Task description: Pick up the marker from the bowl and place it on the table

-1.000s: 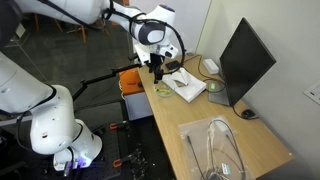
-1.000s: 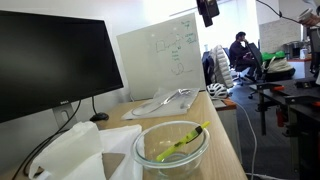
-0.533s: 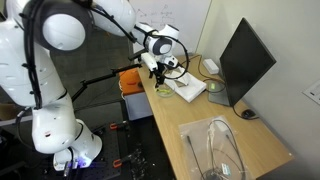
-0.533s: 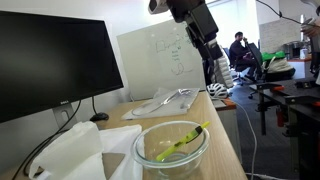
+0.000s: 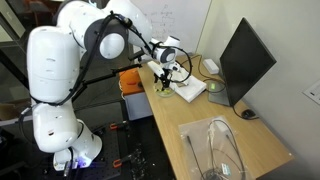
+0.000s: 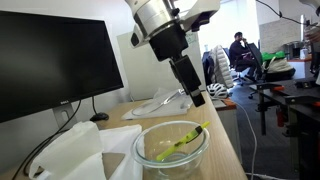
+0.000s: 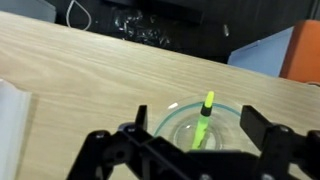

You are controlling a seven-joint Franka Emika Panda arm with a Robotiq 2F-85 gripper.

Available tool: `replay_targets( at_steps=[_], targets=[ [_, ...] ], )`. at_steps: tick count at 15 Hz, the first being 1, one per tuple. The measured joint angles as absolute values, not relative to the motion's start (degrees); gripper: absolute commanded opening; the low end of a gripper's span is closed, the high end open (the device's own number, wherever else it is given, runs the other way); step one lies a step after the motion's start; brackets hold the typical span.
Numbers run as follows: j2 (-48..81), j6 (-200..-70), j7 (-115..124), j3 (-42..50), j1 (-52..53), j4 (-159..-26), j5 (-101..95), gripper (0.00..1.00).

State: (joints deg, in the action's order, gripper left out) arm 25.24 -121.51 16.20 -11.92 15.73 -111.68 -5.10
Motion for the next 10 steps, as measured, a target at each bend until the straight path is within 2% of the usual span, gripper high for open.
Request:
replay_targets(
  at_steps=[10],
  targets=[
    [29.0,-121.8,16.3,-10.8,18.5,-107.1,-5.4,1.0]
  ],
)
